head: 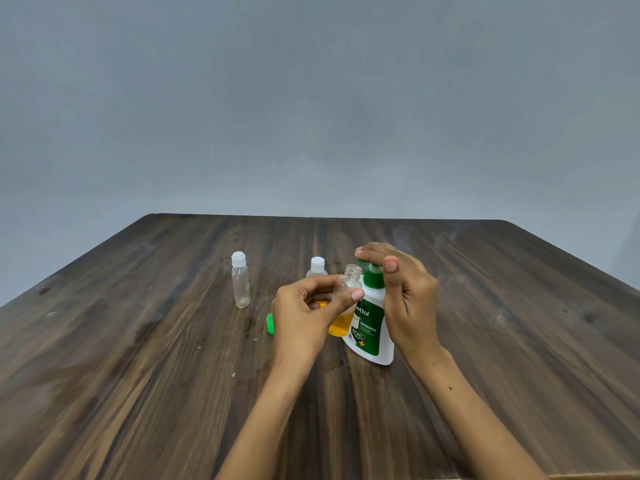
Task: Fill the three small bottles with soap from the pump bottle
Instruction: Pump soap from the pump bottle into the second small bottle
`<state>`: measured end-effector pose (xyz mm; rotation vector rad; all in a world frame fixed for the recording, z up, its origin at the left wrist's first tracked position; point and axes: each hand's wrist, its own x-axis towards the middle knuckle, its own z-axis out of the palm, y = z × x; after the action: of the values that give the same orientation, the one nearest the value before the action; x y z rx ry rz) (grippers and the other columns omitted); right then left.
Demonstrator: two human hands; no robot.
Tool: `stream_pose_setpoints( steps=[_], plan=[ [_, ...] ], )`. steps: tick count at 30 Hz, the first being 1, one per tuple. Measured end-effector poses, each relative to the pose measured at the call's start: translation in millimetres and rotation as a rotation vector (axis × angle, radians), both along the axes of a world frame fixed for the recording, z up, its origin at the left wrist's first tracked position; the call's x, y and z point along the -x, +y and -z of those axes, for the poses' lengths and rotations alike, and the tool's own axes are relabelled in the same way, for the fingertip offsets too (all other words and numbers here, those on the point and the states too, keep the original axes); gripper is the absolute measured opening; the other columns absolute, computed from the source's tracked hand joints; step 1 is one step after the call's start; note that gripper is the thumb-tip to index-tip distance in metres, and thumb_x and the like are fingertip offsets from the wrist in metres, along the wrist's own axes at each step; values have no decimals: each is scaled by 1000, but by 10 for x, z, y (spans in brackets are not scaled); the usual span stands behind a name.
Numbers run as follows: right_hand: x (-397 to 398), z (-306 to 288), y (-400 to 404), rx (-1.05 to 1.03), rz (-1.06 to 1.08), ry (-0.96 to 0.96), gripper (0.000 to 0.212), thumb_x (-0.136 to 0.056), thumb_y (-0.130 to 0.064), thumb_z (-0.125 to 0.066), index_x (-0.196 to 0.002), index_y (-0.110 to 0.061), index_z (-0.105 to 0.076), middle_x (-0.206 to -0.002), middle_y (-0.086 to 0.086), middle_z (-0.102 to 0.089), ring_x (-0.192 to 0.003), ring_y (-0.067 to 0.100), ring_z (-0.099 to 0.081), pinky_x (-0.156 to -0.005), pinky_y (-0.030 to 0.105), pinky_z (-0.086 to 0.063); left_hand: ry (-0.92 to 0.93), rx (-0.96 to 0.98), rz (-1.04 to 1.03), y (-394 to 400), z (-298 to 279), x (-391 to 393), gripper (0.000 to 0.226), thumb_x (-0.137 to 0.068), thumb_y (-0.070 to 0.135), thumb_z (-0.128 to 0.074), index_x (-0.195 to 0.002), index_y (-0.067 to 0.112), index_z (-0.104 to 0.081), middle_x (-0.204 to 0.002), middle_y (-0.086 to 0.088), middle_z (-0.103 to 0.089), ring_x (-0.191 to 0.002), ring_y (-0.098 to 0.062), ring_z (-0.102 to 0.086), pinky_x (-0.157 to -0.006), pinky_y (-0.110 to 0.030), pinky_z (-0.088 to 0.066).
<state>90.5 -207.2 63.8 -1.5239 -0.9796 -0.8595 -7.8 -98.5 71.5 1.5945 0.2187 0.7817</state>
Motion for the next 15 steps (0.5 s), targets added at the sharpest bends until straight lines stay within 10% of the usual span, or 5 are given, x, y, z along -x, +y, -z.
stream_pose_setpoints(
  steps=[15],
  plan=[
    [5,-24,9,4,15,-13,59,-104,-46,-24,-107,-11,-71,-114,-4,-69,-116,10,-60,-96,42,-47,-2,17,2,5,-17,-16,23,-67,24,-86,-87,27,-75,-87,2,-77,-86,-10,-72,-84,-34,-59]
  ],
)
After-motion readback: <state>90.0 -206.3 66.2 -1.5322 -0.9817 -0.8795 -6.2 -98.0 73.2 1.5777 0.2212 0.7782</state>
